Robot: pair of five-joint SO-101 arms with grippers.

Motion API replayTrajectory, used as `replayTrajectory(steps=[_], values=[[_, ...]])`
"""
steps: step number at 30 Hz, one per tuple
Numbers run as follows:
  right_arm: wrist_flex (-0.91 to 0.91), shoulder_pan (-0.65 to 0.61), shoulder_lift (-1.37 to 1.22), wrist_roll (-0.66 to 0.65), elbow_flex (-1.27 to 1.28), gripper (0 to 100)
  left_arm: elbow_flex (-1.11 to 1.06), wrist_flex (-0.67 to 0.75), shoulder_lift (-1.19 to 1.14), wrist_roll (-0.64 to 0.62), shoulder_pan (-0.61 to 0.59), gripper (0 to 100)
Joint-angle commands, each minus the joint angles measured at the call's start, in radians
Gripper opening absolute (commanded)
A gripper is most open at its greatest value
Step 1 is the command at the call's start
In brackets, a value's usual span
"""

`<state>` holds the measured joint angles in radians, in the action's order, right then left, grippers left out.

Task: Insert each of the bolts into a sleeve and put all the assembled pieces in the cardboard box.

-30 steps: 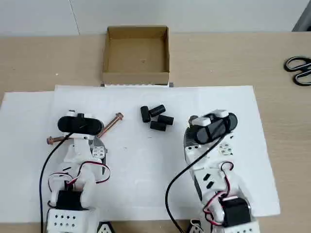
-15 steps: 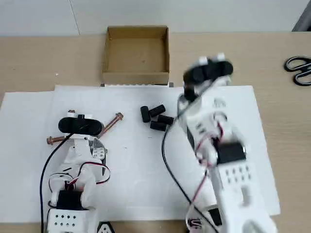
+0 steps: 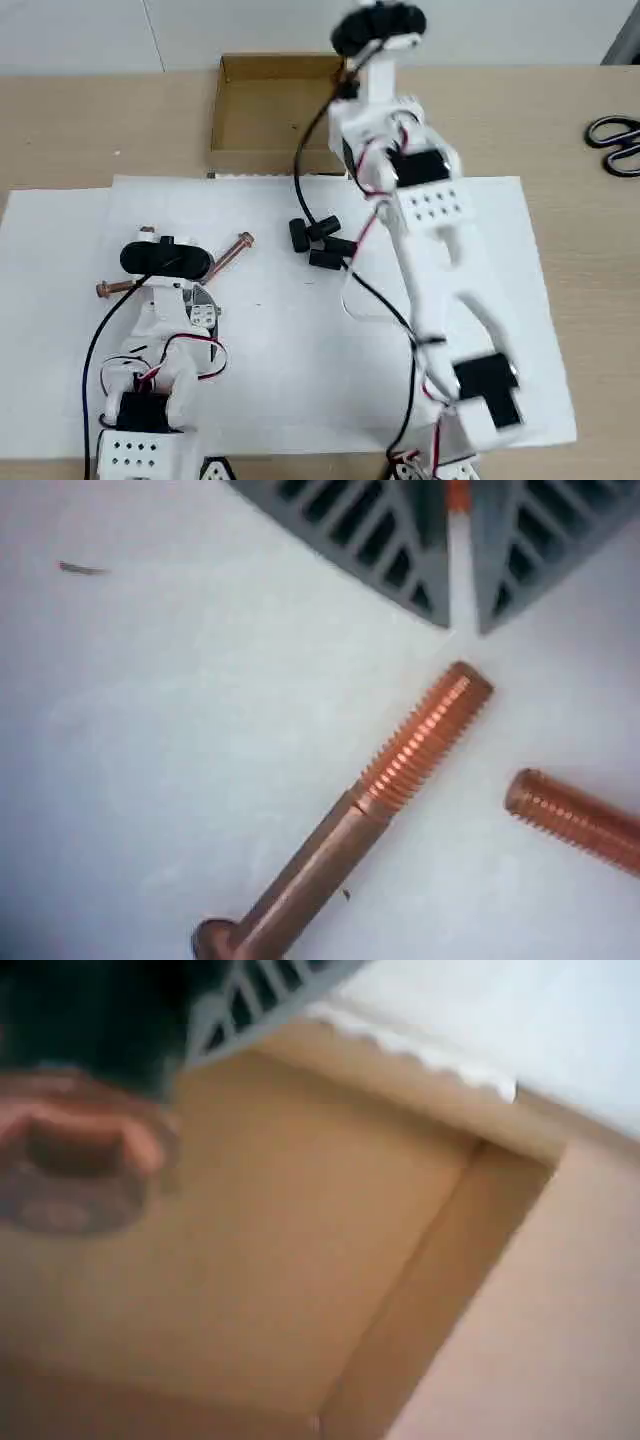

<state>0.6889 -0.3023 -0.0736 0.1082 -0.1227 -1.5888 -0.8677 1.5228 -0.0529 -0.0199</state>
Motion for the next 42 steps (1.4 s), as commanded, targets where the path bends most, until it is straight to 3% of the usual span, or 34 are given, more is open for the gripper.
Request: replayTrajectory(steps=[1, 16, 21, 26, 33, 42], values=[[-0.062, -0.005, -0.143, 0.006, -0.218, 0.3, 0.004, 0.025, 0.009, 0.000, -0.006, 0], [-0.062, -0.005, -0.676, 0.006, -0.802, 0.7, 0.004, 0.023, 0.009, 0.000, -0.008, 0], [-0.028, -0.007, -0.757, -0.043, -0.879, 2.6, 0.004, 0.023, 0.009, 0.000, -0.008, 0], [0.050, -0.016, -0.782, -0.057, -0.918, 17.7, 0.004, 0.023, 0.009, 0.000, -0.008, 0], [0.070, -0.013, -0.776, -0.058, -0.918, 18.7, 0.004, 0.023, 0.009, 0.000, -0.008, 0], [0.464, -0.035, -0.705, -0.057, -1.077, 18.7, 0.004, 0.023, 0.009, 0.000, -0.008, 0]])
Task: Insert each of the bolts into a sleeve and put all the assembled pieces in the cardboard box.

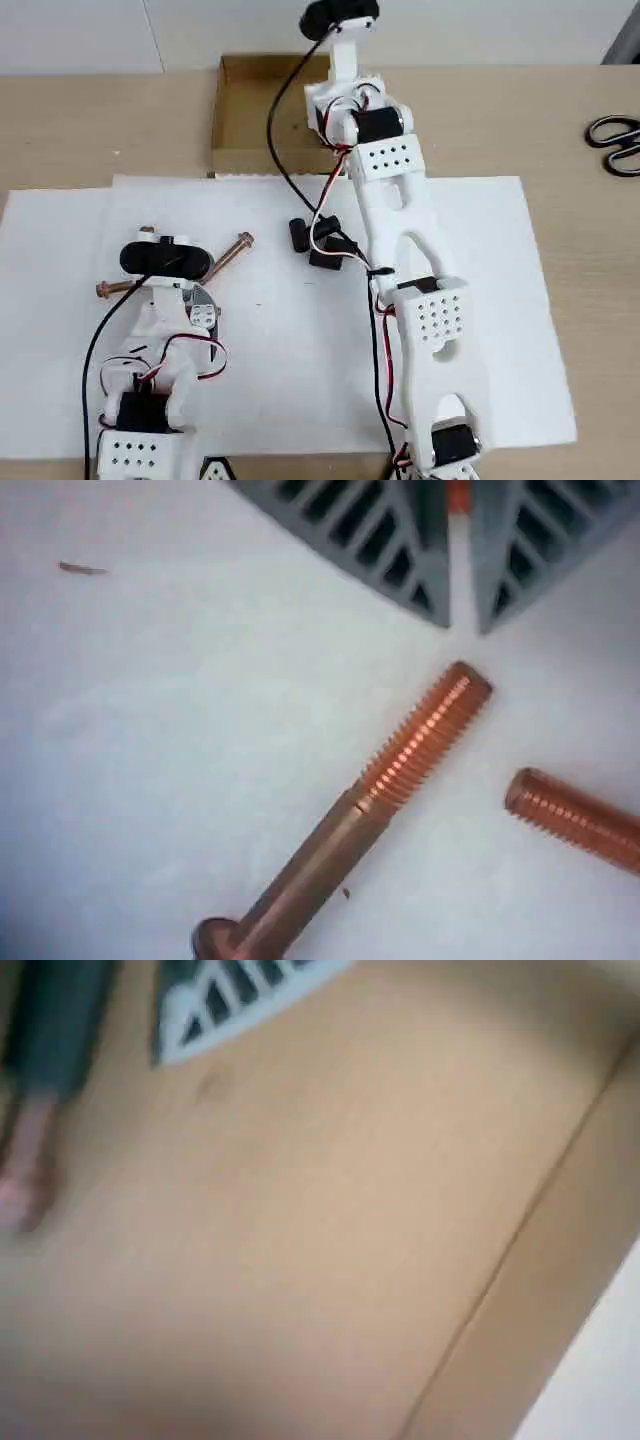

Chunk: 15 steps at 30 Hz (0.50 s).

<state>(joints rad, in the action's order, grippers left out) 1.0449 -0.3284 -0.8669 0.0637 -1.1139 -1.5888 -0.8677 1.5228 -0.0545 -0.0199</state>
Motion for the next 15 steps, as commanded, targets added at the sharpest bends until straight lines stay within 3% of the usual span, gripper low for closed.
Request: replayTrajectory(steps=[1, 11, 15], values=[[0.145, -0.010, 0.090, -0.012, -0.101, 18.7, 0.004, 0.023, 0.009, 0.002, -0.008, 0], [0.667, -0.077, 0.091, -0.012, -0.285, 18.7, 0.004, 0.023, 0.009, 0.000, -0.008, 0], [0.693, -0.093, 0.091, -0.009, -0.296, 18.7, 0.004, 0.023, 0.009, 0.000, -0.009, 0]])
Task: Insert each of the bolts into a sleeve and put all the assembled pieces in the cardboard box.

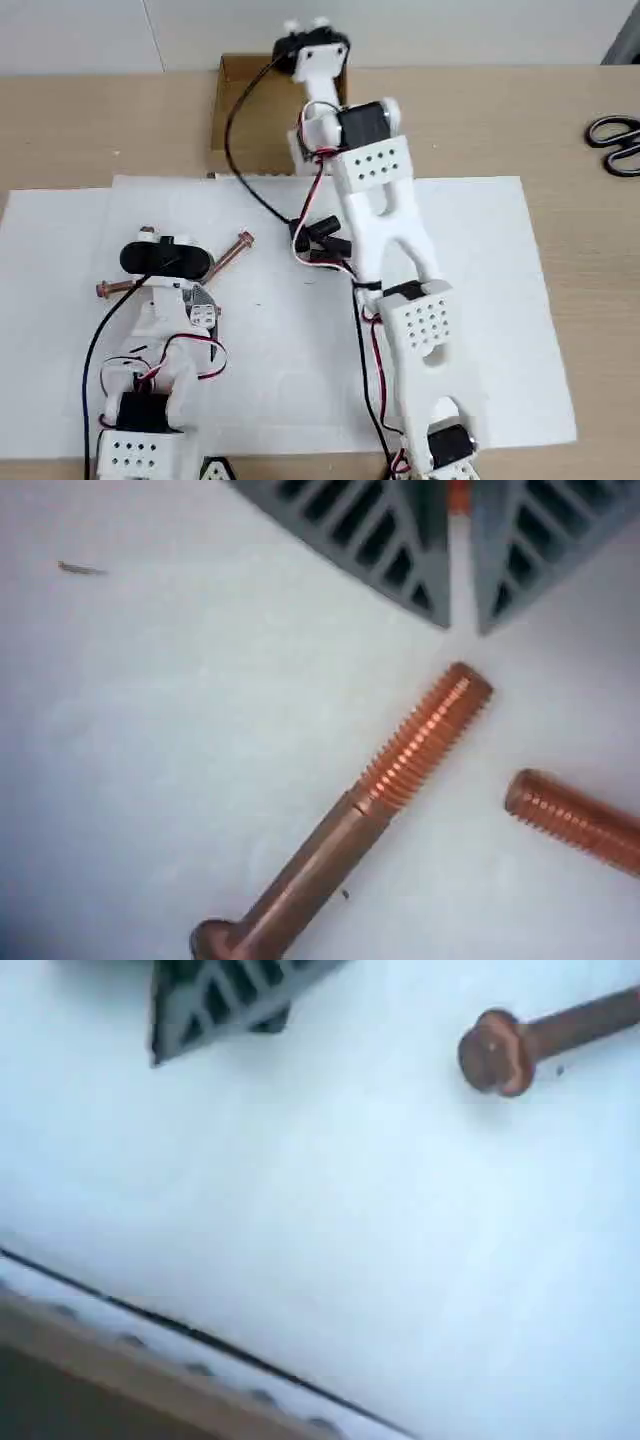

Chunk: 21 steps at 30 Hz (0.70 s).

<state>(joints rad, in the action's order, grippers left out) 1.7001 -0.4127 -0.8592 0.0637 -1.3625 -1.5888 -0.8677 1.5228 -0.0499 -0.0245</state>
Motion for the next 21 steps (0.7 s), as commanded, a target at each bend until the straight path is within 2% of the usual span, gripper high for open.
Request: replayTrajectory(steps=[1, 10, 21], values=[[0.039, -0.015, 0.084, -0.009, -0.046, 18.7, 0.004, 0.023, 0.009, -0.005, -0.005, 0], [0.045, -0.073, 0.096, 0.114, 0.117, 18.7, 0.004, 0.023, 0.009, -0.005, -0.037, 0], [0.038, -0.124, 0.315, 0.199, 0.425, 18.7, 0.004, 0.023, 0.009, -0.005, -0.035, 0]])
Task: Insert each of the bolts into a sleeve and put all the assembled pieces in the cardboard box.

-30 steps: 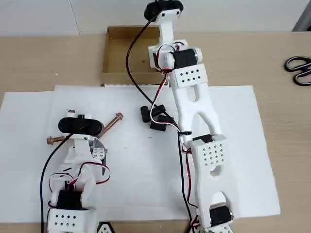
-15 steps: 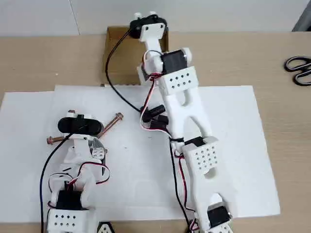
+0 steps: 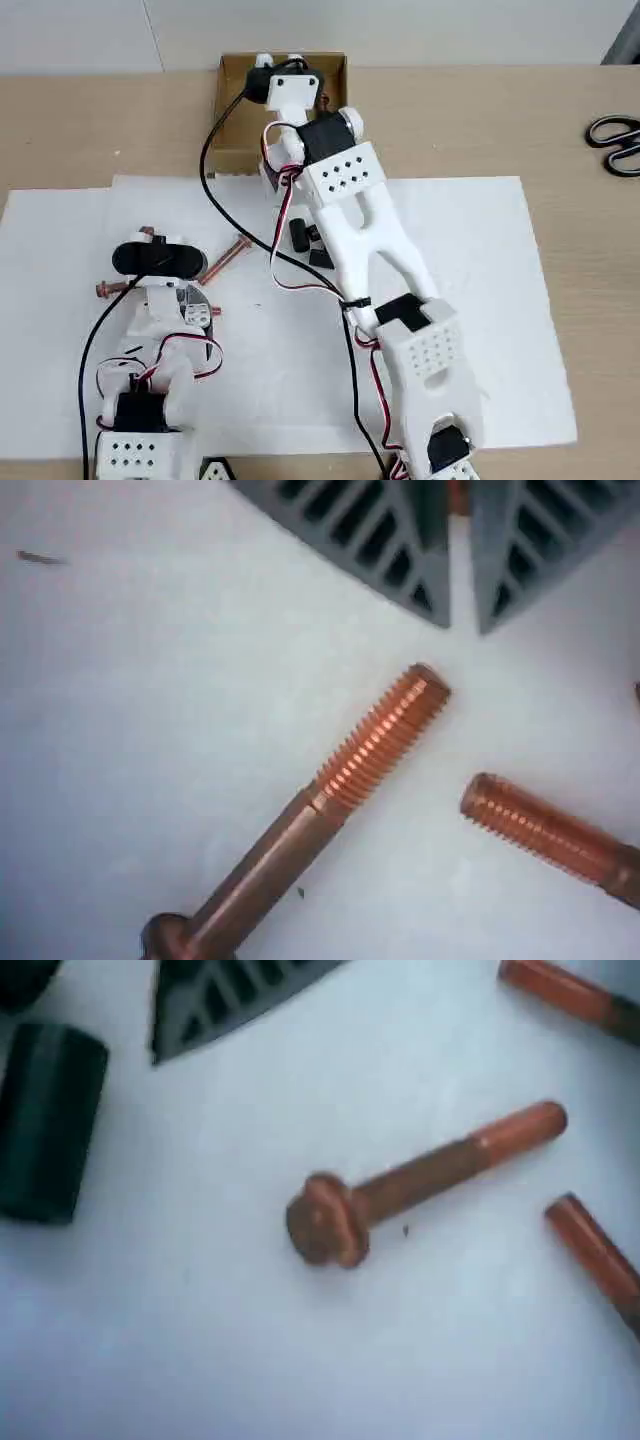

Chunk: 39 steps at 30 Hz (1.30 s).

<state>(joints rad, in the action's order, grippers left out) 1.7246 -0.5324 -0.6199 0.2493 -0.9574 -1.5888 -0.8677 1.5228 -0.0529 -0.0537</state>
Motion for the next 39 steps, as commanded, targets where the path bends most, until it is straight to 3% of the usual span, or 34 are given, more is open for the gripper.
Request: replayTrajectory(steps=[1, 26, 39], values=[[0.013, -0.004, 0.073, 0.015, 0.020, 18.7, 0.004, 0.023, 0.009, -0.002, -0.006, 0], [-0.004, -0.051, -0.140, 0.017, 0.021, 18.7, 0.004, 0.023, 0.009, -0.002, -0.005, 0], [-0.116, -0.051, -0.213, 0.009, 0.020, 18.6, 0.004, 0.023, 0.009, -0.002, -0.005, 0]])
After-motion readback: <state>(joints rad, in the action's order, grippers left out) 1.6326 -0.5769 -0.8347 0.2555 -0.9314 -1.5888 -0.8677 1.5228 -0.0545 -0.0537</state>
